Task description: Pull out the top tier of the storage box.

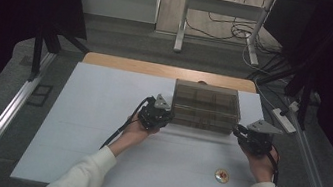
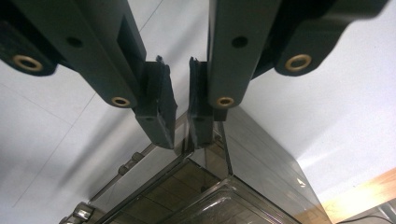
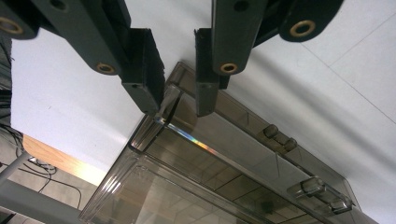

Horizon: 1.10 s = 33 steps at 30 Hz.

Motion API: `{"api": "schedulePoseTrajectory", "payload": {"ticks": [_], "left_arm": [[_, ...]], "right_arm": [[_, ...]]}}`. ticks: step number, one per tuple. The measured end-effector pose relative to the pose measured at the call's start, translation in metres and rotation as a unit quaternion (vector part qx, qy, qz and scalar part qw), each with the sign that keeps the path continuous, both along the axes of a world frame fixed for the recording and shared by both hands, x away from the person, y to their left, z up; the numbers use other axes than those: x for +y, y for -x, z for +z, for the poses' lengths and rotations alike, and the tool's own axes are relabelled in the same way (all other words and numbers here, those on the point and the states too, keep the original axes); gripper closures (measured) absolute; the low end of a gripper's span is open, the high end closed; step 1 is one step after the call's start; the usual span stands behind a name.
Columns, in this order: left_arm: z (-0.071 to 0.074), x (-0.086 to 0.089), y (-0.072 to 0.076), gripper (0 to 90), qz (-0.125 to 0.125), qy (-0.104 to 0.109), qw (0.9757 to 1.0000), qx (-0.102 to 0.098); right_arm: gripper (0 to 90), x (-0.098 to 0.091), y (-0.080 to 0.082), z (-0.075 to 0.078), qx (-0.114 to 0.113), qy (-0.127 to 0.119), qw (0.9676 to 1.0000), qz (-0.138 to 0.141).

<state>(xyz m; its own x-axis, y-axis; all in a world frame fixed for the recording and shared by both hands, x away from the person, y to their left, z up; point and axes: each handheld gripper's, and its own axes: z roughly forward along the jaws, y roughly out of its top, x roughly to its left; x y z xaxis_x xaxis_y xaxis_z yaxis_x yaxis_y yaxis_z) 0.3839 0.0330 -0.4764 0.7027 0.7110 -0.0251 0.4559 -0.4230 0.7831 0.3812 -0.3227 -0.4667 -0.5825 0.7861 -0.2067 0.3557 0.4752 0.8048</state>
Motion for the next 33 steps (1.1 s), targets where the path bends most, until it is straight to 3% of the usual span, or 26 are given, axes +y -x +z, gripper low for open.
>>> {"api": "schedulePoseTrajectory", "payload": {"ticks": [33], "left_arm": [[0.0014,0.0008,0.0066,79.6,-0.007,-0.008,0.9999,0.002]], "right_arm": [[73.2,0.0009,0.0097,0.0034,-0.001,0.009,0.9999,0.004]]}}
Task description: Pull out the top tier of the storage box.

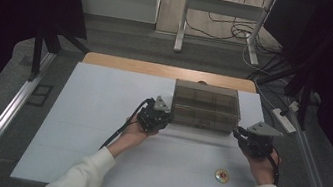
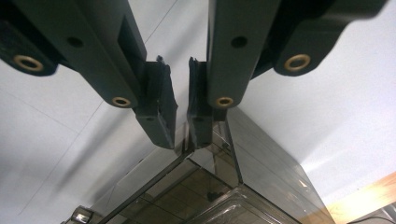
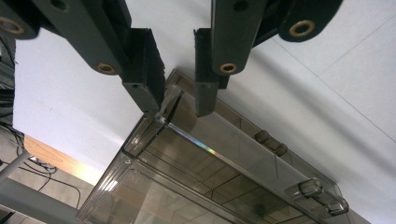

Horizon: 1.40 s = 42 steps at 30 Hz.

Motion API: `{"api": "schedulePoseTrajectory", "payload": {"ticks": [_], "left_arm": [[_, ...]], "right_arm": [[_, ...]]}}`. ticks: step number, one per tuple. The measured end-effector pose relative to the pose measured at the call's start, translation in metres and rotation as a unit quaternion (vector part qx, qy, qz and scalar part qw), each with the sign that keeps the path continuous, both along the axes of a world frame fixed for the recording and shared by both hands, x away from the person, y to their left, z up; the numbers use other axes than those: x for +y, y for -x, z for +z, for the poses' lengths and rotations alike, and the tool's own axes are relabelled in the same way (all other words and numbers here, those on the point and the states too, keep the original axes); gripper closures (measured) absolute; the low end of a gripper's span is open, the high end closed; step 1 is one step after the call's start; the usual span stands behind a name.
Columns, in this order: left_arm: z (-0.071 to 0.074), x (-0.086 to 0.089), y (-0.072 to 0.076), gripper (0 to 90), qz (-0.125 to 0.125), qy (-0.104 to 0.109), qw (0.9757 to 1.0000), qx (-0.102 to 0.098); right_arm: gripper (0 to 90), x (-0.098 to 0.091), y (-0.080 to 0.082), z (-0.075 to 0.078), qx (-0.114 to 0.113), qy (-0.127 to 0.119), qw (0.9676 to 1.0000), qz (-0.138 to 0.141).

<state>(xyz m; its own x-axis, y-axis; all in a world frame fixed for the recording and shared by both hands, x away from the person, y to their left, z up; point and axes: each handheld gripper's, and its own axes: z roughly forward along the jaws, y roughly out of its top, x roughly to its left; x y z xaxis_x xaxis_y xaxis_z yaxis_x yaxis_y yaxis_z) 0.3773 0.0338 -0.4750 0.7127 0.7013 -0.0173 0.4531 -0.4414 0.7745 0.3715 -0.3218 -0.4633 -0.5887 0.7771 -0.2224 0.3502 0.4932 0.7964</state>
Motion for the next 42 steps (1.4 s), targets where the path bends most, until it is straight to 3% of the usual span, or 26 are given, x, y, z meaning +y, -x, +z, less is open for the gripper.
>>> {"api": "schedulePoseTrajectory", "payload": {"ticks": [42], "left_arm": [[0.0,0.002,0.011,79.9,-0.007,0.001,1.0,-0.001]], "right_arm": [[73.4,-0.001,0.012,-0.001,-0.001,-0.002,1.0,0.006]]}}
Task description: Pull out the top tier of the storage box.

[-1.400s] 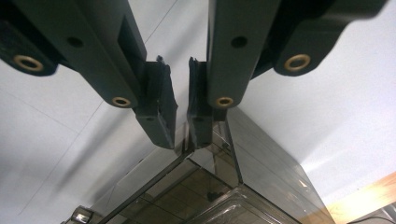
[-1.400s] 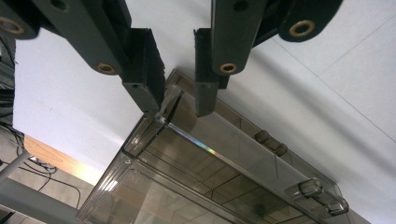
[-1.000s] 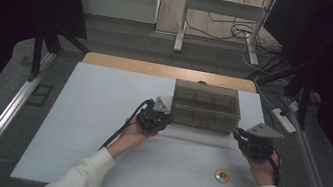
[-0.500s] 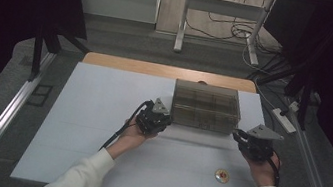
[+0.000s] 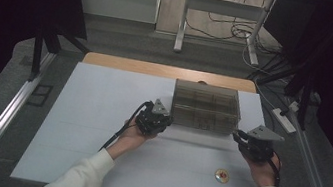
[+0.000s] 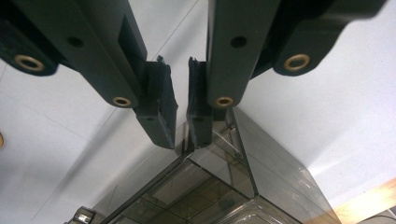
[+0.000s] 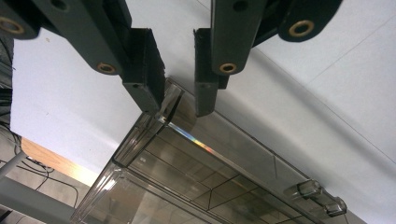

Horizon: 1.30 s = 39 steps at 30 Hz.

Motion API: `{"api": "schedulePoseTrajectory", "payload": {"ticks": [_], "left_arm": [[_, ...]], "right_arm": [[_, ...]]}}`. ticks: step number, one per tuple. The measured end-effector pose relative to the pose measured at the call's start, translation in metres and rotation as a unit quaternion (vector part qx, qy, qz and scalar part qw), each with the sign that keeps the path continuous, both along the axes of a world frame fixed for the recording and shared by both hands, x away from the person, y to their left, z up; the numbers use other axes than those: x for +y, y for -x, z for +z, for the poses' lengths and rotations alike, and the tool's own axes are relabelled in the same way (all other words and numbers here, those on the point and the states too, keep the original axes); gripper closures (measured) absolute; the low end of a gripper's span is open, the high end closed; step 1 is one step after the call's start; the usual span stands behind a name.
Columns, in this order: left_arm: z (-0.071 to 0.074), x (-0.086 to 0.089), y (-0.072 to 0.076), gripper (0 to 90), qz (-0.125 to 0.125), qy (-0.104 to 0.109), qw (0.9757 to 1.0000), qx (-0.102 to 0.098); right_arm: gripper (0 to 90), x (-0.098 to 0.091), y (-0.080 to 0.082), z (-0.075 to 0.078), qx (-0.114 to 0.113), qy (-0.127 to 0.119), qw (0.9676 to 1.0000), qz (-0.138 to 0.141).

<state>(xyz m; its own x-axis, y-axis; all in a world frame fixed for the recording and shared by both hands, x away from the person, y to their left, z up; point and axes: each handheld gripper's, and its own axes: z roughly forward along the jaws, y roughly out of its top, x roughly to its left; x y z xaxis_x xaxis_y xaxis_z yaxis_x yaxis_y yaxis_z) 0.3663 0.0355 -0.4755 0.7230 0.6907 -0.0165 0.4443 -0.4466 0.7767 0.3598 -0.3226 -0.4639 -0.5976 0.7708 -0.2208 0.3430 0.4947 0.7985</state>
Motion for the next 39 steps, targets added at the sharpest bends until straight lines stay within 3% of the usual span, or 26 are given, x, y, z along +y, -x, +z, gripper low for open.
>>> {"api": "schedulePoseTrajectory", "payload": {"ticks": [39], "left_arm": [[0.0014,0.0003,0.0071,80.0,-0.008,-0.003,1.0,0.004]], "right_arm": [[74.1,-0.003,0.0098,0.0001,0.006,-0.006,1.0,0.004]]}}
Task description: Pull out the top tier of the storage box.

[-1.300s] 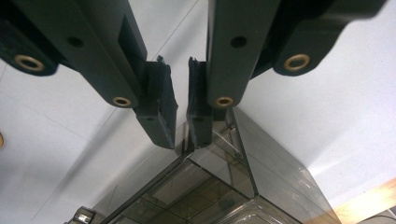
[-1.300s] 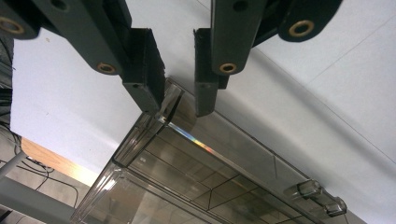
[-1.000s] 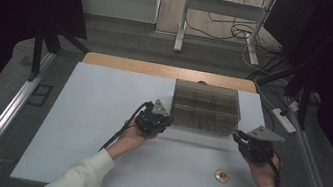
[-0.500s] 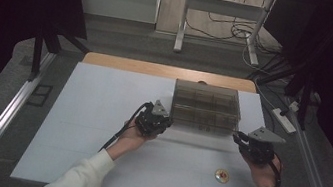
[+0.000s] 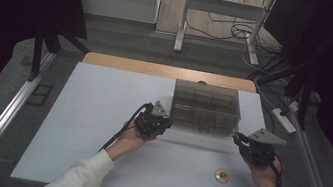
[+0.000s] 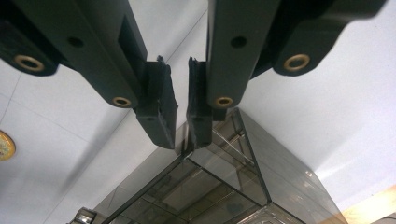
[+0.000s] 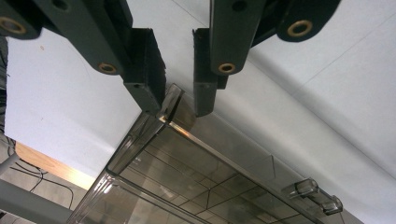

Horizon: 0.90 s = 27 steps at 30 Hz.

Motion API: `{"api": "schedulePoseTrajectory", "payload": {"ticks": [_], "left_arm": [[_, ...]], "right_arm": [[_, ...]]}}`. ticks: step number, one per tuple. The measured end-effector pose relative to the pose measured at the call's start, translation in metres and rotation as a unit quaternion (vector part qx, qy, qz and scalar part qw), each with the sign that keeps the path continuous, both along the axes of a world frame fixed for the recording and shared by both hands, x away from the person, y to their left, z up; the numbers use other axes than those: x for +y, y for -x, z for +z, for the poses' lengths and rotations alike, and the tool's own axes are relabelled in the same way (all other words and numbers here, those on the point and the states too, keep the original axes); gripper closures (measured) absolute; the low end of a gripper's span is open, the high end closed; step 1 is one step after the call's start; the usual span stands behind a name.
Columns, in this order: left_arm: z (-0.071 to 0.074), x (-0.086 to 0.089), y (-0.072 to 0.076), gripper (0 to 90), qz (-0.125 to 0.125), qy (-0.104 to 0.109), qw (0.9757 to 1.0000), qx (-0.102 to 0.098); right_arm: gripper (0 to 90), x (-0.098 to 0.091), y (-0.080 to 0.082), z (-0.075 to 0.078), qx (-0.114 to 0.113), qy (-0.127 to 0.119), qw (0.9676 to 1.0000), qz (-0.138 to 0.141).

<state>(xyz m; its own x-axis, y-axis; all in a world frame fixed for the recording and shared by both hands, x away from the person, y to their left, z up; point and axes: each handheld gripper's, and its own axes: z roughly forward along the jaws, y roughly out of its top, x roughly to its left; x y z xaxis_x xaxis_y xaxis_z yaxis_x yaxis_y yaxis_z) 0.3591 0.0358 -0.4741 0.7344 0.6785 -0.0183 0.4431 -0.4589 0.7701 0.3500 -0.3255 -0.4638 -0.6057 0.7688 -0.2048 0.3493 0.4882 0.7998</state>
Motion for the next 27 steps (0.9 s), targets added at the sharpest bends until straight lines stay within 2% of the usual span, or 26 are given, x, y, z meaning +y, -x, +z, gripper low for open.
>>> {"api": "schedulePoseTrajectory", "payload": {"ticks": [27], "left_arm": [[0.0002,0.0005,0.0068,80.1,-0.005,-0.002,1.0,-0.001]], "right_arm": [[74.4,-0.0015,0.0072,0.0005,0.0,-0.001,1.0,0.006]]}}
